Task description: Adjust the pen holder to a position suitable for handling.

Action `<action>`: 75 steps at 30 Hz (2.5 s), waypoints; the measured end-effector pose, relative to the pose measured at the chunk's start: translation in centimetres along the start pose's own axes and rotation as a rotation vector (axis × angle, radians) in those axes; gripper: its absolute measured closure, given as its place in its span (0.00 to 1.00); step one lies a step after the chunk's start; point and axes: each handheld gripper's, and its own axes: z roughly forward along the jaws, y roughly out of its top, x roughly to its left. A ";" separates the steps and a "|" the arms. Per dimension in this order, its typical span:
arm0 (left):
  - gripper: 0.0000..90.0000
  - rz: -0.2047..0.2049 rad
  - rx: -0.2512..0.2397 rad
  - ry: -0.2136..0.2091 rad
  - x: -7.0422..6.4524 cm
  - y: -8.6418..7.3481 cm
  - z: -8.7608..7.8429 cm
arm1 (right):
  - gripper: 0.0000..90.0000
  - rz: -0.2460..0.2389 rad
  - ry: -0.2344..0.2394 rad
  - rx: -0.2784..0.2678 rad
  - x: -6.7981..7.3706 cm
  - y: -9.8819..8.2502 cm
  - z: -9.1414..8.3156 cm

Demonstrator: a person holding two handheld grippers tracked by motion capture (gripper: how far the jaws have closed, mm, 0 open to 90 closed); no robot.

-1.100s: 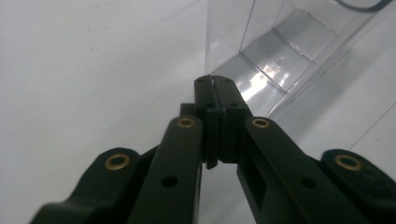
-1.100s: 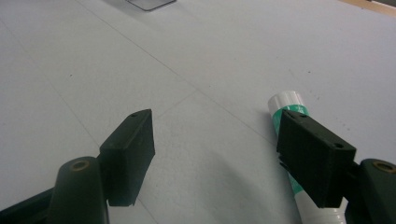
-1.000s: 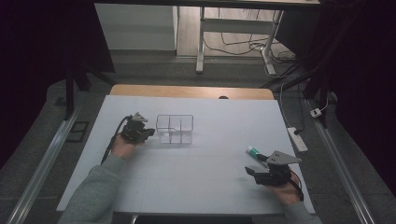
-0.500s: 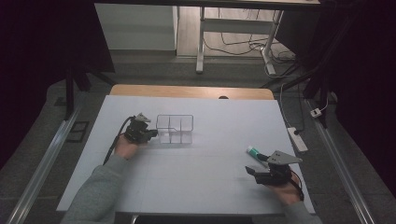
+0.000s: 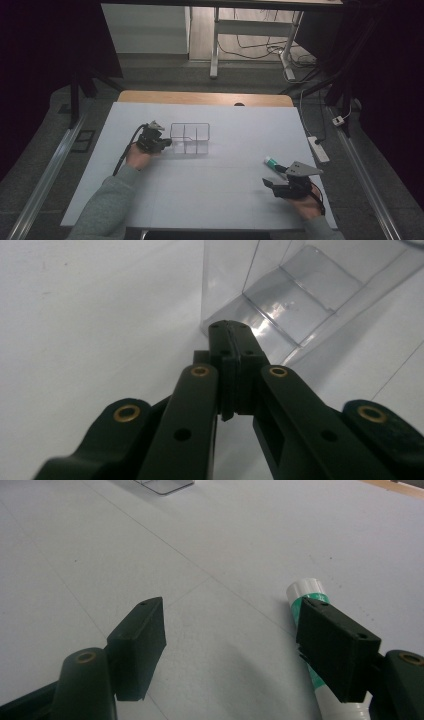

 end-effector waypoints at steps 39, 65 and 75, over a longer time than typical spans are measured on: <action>0.99 0.056 -0.007 -0.059 -3.9 4.0 3.2 | 0.30 -0.011 0.004 0.016 0.0 -0.1 0.1; 0.98 0.054 -0.078 -0.057 -3.6 2.6 0.3 | 0.30 0.011 0.004 -0.005 -0.3 -0.1 -0.1; 0.49 0.100 -0.125 -0.046 -4.4 -0.9 -3.9 | 0.30 0.013 -0.007 -0.004 -0.3 -0.2 -0.3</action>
